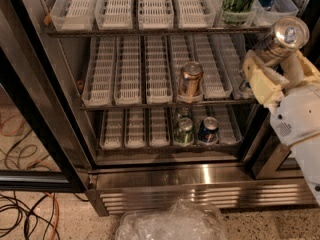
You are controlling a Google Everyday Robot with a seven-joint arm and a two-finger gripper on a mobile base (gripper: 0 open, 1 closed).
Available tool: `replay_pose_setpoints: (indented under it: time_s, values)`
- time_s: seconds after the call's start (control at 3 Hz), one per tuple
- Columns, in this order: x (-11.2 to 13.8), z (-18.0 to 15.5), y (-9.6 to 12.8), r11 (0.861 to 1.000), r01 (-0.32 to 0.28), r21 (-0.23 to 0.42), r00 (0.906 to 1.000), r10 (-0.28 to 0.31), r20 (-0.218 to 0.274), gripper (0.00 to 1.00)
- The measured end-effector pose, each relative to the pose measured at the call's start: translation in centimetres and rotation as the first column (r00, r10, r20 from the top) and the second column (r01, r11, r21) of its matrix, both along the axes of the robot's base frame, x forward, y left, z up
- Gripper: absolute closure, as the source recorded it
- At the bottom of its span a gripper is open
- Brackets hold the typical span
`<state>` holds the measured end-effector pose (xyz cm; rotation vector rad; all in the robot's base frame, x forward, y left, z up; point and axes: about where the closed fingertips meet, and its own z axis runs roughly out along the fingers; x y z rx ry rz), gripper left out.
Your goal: Pick redbull can from top shelf of fridge
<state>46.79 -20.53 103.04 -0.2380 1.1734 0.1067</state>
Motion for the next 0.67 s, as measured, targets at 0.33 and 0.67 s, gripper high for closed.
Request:
replay_pose_setpoints:
  time_s: [0.33, 0.67]
  values:
    - [-2.4, -2.3, 2.7, 0.997, -0.079, 0.0, 0.9959, 0.079, -0.043, 1.0]
    - [-5.0, -5.8, 5.7, 0.989, -0.15, 0.016, 0.9828, 0.151, -0.107, 1.0]
